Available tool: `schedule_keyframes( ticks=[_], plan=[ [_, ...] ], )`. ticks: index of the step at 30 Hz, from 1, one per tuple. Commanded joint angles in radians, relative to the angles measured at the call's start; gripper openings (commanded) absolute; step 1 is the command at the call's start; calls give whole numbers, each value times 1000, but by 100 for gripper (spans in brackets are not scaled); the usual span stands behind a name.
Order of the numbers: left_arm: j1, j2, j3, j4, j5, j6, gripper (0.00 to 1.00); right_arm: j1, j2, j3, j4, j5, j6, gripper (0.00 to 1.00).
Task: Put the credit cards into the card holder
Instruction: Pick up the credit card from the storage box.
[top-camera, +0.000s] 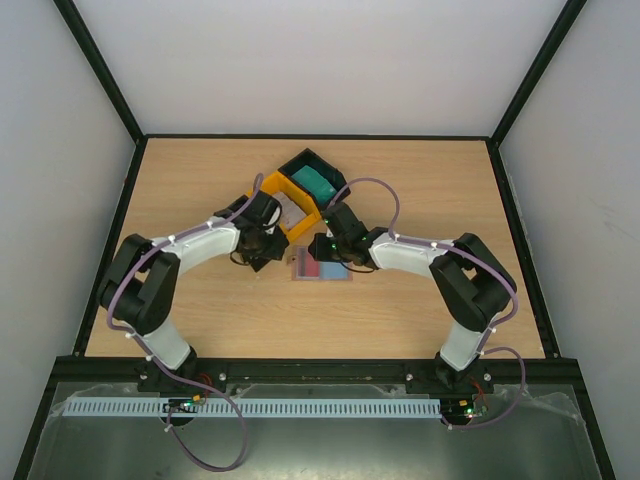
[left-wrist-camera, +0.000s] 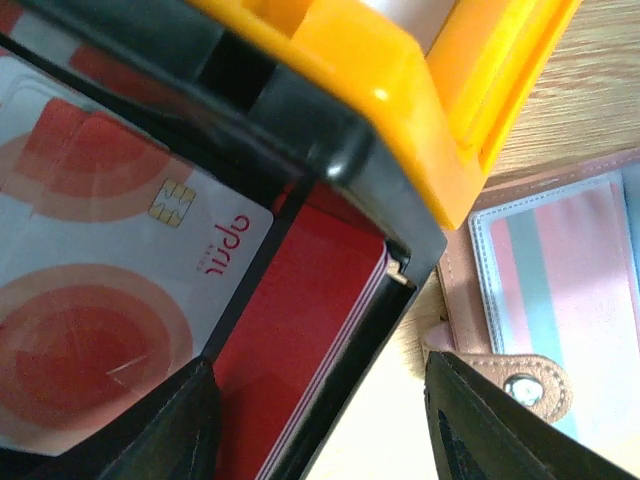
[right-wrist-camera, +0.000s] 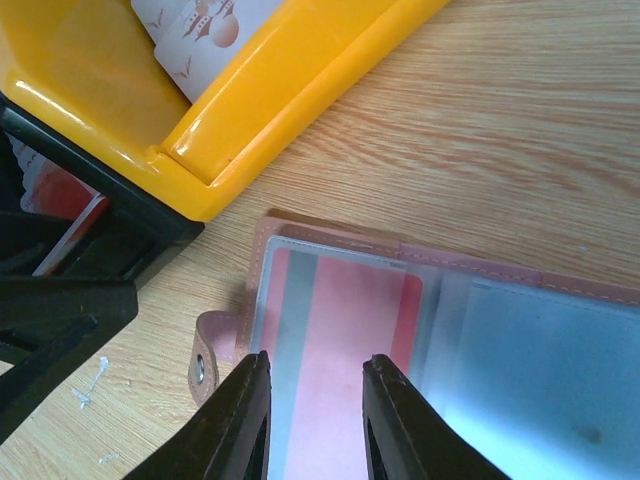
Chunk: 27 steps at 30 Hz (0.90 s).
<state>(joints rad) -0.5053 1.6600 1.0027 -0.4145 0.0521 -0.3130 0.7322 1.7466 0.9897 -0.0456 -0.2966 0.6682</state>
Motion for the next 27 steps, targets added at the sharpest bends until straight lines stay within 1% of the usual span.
schedule_keyframes(
  ticks=[1,4,8,13,22,27],
  plan=[
    [5,40,41,-25,6,26,57,-1,-18,-13,4,17,11,26],
    [5,42,50,-34,8,36,55,-1,-17,-11,5,17,11,26],
    [5,36,57,-50,33,46,47,-1,-11,-6,4,18,11,26],
    [4,13,53,-63,46,50,40,-1,-4,-6,9,15,17,26],
    [4,-15,53,-73,39,48,37,-2,1,-5,18,-1,31,26],
    [4,-25,53,-82,35,45,32,-2,2,-5,18,-3,31,26]
  ],
)
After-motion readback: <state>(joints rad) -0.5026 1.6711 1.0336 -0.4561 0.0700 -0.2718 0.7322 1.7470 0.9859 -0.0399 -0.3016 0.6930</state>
